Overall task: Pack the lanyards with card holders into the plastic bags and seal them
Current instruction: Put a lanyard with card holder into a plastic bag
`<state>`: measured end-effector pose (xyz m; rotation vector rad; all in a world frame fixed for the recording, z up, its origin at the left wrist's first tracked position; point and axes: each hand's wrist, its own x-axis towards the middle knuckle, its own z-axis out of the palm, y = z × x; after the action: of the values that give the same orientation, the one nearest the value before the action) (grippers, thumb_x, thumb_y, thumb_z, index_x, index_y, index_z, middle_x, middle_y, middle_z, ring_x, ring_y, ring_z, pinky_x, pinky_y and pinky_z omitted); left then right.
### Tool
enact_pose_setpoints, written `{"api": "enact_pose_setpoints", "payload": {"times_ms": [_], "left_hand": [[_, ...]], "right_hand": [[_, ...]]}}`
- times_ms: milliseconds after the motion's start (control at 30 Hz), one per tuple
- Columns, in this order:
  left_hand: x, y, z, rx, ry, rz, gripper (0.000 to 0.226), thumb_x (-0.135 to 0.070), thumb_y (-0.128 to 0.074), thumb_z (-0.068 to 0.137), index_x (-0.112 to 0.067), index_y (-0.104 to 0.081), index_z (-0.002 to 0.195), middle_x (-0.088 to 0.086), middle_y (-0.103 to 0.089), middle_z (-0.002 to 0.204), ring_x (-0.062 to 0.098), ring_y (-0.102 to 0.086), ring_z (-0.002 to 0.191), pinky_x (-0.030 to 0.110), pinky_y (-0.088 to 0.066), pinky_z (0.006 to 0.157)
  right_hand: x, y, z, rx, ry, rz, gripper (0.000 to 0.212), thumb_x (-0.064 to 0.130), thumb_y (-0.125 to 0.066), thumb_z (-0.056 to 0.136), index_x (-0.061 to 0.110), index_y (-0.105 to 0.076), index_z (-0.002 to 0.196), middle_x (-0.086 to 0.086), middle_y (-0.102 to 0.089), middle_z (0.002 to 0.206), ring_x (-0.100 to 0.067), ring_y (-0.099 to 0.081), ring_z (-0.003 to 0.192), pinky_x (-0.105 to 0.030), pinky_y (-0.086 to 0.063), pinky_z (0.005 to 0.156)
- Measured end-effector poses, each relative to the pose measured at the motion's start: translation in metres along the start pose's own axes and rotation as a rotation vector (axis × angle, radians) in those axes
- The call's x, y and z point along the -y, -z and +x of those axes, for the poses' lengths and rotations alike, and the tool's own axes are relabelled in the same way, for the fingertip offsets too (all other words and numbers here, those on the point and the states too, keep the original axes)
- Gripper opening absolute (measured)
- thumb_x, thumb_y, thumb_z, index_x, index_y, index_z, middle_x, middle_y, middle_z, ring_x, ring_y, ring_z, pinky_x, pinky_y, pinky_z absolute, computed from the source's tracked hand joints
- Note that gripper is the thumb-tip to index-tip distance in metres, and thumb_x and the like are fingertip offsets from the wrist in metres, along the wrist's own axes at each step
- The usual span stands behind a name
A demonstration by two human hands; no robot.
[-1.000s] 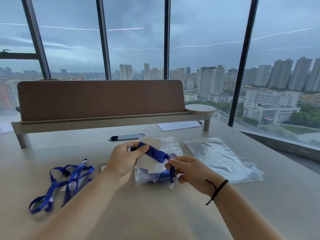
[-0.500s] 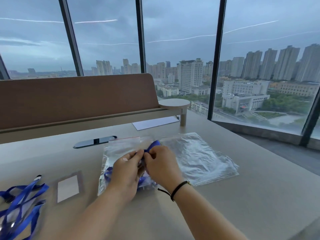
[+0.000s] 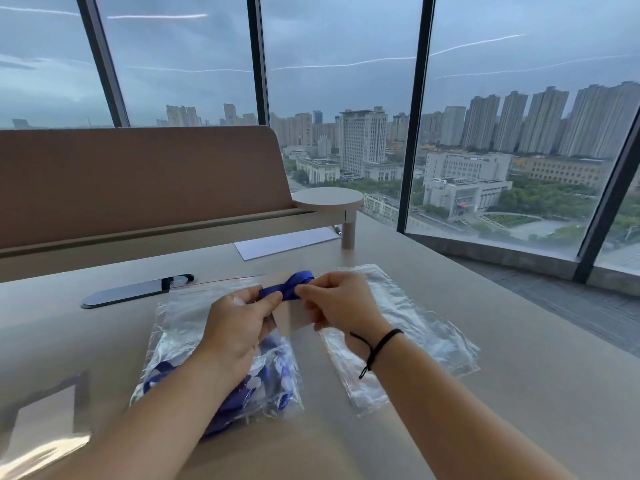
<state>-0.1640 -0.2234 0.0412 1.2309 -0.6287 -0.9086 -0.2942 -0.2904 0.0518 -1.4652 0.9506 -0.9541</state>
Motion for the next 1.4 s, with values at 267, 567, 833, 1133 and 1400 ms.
{"api": "enact_pose_setpoints", "payload": {"times_ms": [267,567,833,1133,1400], "left_hand": [[0.013,-0.017,0.079,-0.061,0.040,0.010,0.008,0.002,-0.064,0.092,-0.004,-0.067,0.097,0.016,-0.071,0.098,0.028,-0.070,0.088,0.039,-0.059,0.082],[0.022,-0.008,0.112,-0.012,0.140,-0.065,0.025,0.003,-0.062,0.093,0.006,-0.060,0.117,0.016,-0.068,0.098,0.025,-0.068,0.083,0.025,-0.060,0.056],[0.013,0.000,0.110,-0.004,0.161,-0.155,0.032,0.003,-0.062,0.093,0.006,-0.056,0.124,0.016,-0.067,0.101,0.026,-0.068,0.087,0.032,-0.058,0.069],[0.006,0.004,0.107,0.007,0.132,-0.148,0.031,0.000,-0.064,0.092,0.002,-0.058,0.122,0.016,-0.069,0.104,0.029,-0.070,0.091,0.032,-0.058,0.071],[0.007,0.007,0.102,-0.013,0.144,-0.182,0.024,0.002,-0.063,0.092,0.002,-0.060,0.116,0.016,-0.069,0.100,0.027,-0.069,0.086,0.033,-0.058,0.070]], "right_hand": [[-0.042,0.049,0.128,-0.164,-0.028,-0.489,0.015,0.010,-0.062,0.086,0.016,-0.068,0.098,-0.008,-0.066,0.083,-0.020,-0.059,0.061,-0.025,-0.047,0.051],[-0.053,0.051,0.188,0.108,-0.060,-0.983,0.037,0.010,-0.057,0.087,0.019,-0.063,0.122,0.003,-0.054,0.085,-0.011,-0.045,0.061,-0.003,-0.028,0.029],[-0.059,0.051,0.184,-0.059,0.089,-0.984,0.016,0.013,-0.066,0.081,0.027,-0.071,0.074,0.002,-0.067,0.078,-0.018,-0.061,0.077,-0.021,-0.043,0.069],[-0.054,0.055,0.179,-0.026,0.156,-1.052,0.009,0.021,-0.063,0.088,0.023,-0.071,0.085,-0.001,-0.066,0.099,-0.017,-0.055,0.088,-0.025,-0.042,0.076],[-0.040,0.063,0.167,-0.004,0.333,-1.089,0.010,0.021,-0.064,0.092,0.017,-0.072,0.094,0.004,-0.062,0.099,-0.011,-0.052,0.085,-0.023,-0.040,0.079]]}}
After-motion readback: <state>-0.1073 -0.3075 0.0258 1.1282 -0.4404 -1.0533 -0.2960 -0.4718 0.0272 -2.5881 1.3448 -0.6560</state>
